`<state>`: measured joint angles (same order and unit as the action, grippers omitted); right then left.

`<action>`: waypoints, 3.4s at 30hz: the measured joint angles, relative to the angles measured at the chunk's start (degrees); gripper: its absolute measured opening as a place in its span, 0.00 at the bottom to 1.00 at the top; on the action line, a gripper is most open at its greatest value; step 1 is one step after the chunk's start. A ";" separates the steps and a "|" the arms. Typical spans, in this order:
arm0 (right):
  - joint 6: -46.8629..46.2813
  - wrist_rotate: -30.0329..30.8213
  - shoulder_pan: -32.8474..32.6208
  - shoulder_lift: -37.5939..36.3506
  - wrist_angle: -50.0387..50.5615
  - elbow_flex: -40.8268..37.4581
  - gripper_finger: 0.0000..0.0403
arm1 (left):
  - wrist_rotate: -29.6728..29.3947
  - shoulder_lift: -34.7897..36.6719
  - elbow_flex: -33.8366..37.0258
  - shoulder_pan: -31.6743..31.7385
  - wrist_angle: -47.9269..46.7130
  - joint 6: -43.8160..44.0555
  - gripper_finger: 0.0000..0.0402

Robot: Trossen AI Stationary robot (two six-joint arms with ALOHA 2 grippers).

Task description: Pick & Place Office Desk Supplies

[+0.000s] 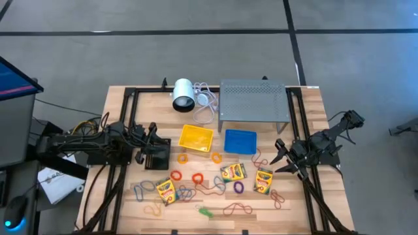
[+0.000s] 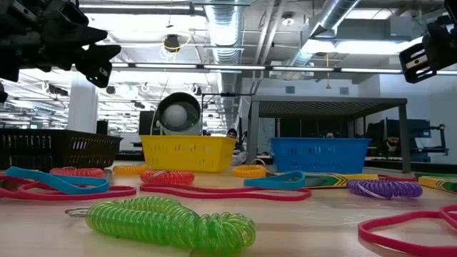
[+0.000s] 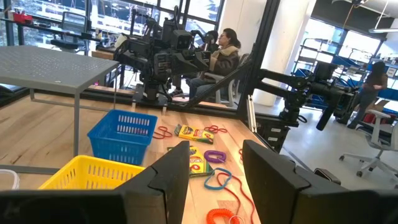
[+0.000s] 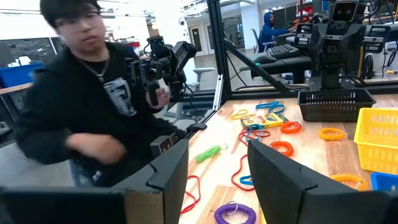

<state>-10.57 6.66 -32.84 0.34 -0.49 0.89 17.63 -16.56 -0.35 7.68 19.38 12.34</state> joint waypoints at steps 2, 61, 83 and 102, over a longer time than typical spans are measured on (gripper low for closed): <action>0.00 0.00 0.00 0.02 0.00 0.00 0.40 | 0.00 0.02 -0.01 0.00 0.00 0.00 0.36; 1.87 7.79 0.02 0.02 -4.85 -0.09 0.40 | -4.27 -0.93 0.01 0.00 10.23 7.17 0.36; 7.47 14.36 -0.37 1.53 2.04 10.82 0.21 | -11.56 -21.06 0.01 -0.01 34.34 9.18 0.36; -9.09 17.95 -0.86 20.33 19.75 24.82 0.17 | -10.72 -22.10 -11.73 -0.01 11.36 6.49 0.36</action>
<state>-19.66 24.61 -33.71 20.68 19.25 25.70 6.91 -38.65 -12.08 7.67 30.73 18.83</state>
